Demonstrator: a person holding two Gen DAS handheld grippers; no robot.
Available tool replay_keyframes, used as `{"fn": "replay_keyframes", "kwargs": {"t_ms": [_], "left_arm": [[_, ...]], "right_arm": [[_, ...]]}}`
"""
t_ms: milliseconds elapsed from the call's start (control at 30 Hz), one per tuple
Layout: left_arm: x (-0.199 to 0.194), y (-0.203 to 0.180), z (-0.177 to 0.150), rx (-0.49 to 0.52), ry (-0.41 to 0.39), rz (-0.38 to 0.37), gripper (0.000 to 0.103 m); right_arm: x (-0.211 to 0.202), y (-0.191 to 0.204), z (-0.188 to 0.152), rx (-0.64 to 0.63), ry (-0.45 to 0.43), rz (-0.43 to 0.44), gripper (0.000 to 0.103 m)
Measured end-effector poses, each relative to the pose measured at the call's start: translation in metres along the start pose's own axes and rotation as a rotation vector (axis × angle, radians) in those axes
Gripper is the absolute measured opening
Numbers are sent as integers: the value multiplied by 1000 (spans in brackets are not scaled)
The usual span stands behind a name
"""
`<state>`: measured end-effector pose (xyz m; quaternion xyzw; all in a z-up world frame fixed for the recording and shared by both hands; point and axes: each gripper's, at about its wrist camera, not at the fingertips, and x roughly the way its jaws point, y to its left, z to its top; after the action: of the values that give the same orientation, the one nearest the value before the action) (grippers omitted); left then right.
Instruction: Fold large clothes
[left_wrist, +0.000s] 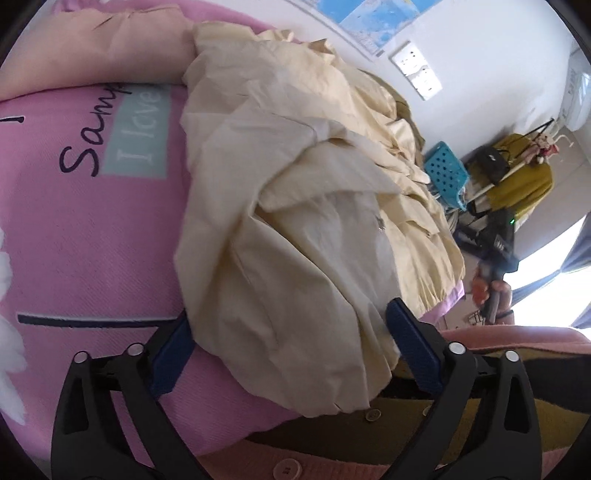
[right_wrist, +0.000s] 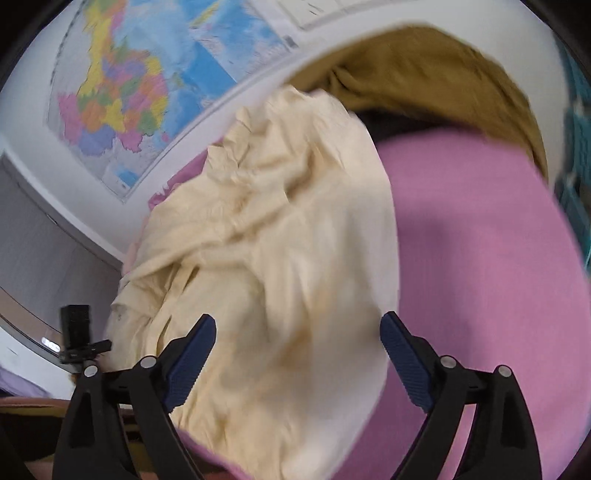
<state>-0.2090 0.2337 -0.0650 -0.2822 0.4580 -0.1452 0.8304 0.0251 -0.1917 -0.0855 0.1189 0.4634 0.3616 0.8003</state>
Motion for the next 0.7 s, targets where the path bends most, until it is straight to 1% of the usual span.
{"fn": "replay_keyframes", "kwargs": {"t_ms": [67, 100, 133, 200, 233, 267, 300, 333, 400, 467, 533, 600, 633, 667, 700], "left_arm": [[3, -4, -5, 10, 3, -21, 98], [4, -6, -6, 17, 1, -19, 98], [5, -8, -6, 22, 2, -17, 98], [8, -11, -6, 20, 13, -35, 98], [10, -13, -6, 19, 21, -51, 98], [13, -17, -8, 25, 35, -73, 98], [16, -21, -10, 40, 38, -74, 98], [19, -25, -11, 55, 34, -58, 98], [22, -30, -12, 71, 30, -48, 98], [25, -28, -10, 46, 20, -70, 98], [26, -25, -7, 10, 4, -85, 98], [29, -24, -2, -13, -8, -76, 97], [29, -24, 0, -19, -13, -62, 93], [30, -28, 1, -12, -19, -20, 83], [33, -30, 2, 3, -17, 29, 74]], "right_arm": [[6, -6, -16, 25, 25, 8, 90], [8, -8, -22, 31, 32, 13, 91], [7, -7, -27, 22, 10, 20, 91], [8, -5, -33, 27, 8, 69, 91], [11, -3, -36, 26, 11, 89, 91], [12, -1, -38, 17, 10, 89, 93], [12, 2, -41, 0, 4, 87, 93], [11, 2, -42, 0, 3, 101, 93], [11, 1, -44, 15, 5, 155, 93], [11, 5, -49, 4, 2, 192, 93], [13, 10, -52, 9, -4, 255, 94], [16, 16, -54, -10, -7, 240, 93], [16, 17, -54, -12, -11, 241, 93], [15, 17, -54, -8, -23, 249, 90], [16, 17, -54, -4, -27, 266, 80]]}}
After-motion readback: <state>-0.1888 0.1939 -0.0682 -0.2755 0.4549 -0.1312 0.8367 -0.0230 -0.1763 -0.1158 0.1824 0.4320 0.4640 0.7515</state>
